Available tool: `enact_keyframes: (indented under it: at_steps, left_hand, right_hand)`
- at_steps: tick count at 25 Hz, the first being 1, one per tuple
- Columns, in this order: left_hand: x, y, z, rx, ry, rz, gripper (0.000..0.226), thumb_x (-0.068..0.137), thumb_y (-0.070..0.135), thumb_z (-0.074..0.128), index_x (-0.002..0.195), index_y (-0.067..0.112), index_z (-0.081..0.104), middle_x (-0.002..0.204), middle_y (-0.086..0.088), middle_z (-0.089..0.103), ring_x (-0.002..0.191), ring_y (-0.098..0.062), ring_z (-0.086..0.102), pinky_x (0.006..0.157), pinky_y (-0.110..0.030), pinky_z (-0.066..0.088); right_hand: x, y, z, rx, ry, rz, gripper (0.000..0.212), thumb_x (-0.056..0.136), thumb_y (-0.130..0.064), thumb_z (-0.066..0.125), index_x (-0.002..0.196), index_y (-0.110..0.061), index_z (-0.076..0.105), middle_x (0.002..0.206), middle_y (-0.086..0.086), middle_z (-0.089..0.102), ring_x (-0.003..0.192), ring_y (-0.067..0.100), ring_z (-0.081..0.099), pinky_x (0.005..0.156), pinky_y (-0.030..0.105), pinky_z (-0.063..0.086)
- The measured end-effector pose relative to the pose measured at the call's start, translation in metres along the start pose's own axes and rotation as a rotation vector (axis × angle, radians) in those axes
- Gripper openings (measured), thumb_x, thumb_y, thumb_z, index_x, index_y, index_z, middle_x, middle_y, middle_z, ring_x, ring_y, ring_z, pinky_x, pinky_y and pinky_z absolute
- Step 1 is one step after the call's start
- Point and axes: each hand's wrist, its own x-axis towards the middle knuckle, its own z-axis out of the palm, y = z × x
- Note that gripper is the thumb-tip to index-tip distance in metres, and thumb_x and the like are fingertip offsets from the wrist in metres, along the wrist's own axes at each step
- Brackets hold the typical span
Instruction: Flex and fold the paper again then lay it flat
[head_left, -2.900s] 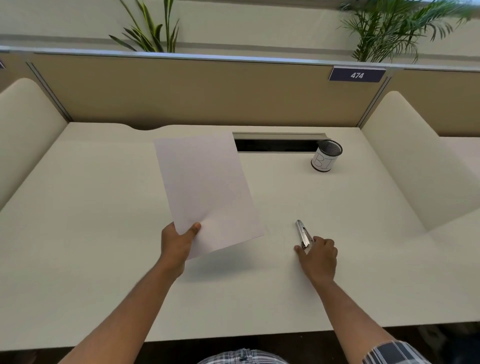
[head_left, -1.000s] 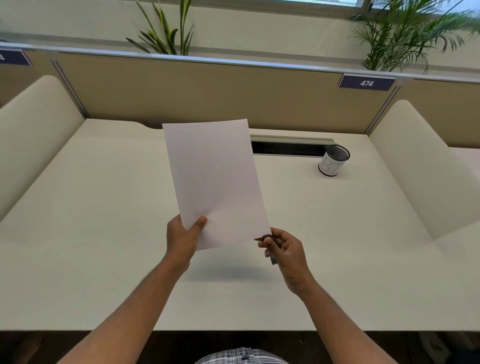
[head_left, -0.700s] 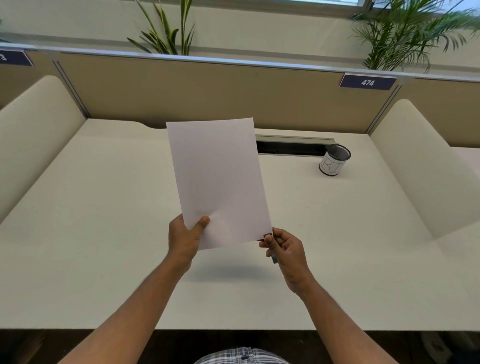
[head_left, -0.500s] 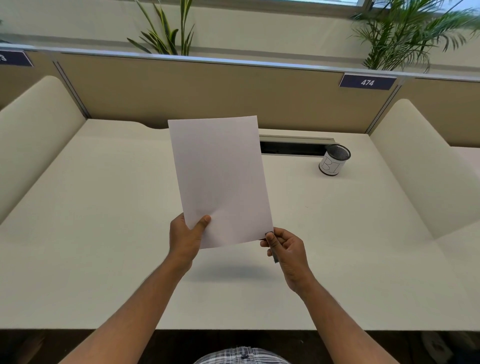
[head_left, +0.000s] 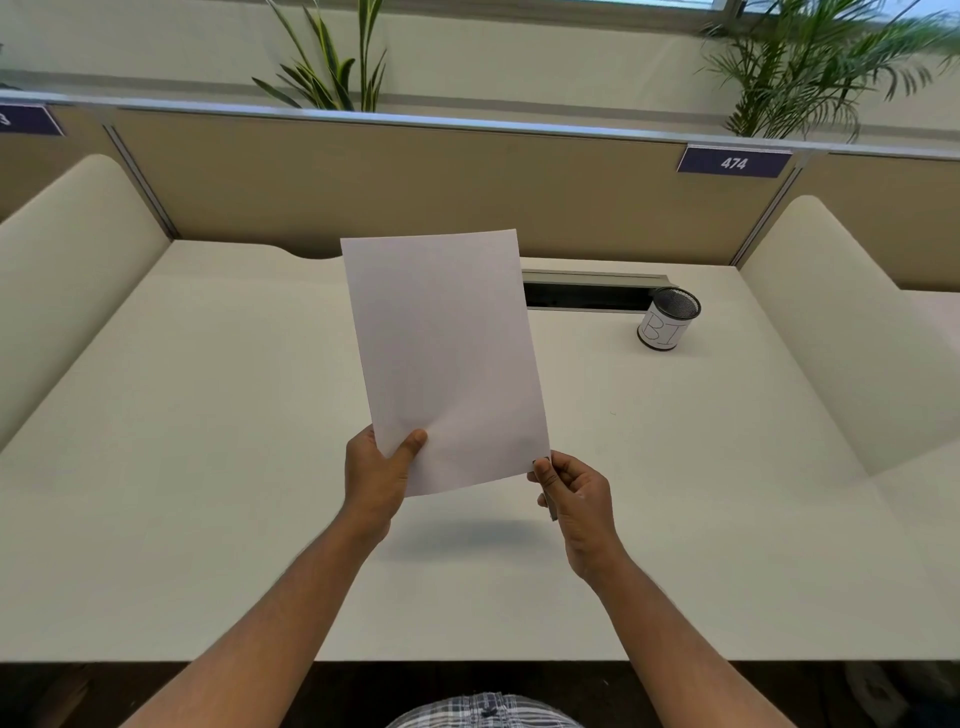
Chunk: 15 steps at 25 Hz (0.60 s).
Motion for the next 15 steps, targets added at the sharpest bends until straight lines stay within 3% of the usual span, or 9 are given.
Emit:
enact_keyframes:
  at_steps: [5, 15]
  left_hand:
    - [0.001, 0.0, 0.003, -0.004, -0.003, -0.001, 0.019, 0.09, 0.013, 0.074, 0.098, 0.027, 0.064, 0.096, 0.011, 0.071, 0.088, -0.009, 0.068, 0.072, -0.023, 0.051]
    - [0.007, -0.001, 0.001, -0.034, 0.003, -0.025, 0.018, 0.09, 0.013, 0.074, 0.098, 0.026, 0.065, 0.096, 0.009, 0.072, 0.087, -0.011, 0.068, 0.072, -0.025, 0.052]
  right_hand:
    - [0.004, 0.003, 0.002, 0.01, 0.055, 0.002, 0.015, 0.093, -0.021, 0.072, 0.099, -0.009, 0.076, 0.08, 0.007, 0.071, 0.067, 0.006, 0.06, 0.066, 0.027, 0.046]
    - [0.002, 0.002, -0.007, 0.007, -0.06, 0.037, 0.037, 0.084, -0.04, 0.075, 0.114, -0.017, 0.075, 0.091, 0.007, 0.078, 0.073, 0.014, 0.059, 0.063, 0.023, 0.047]
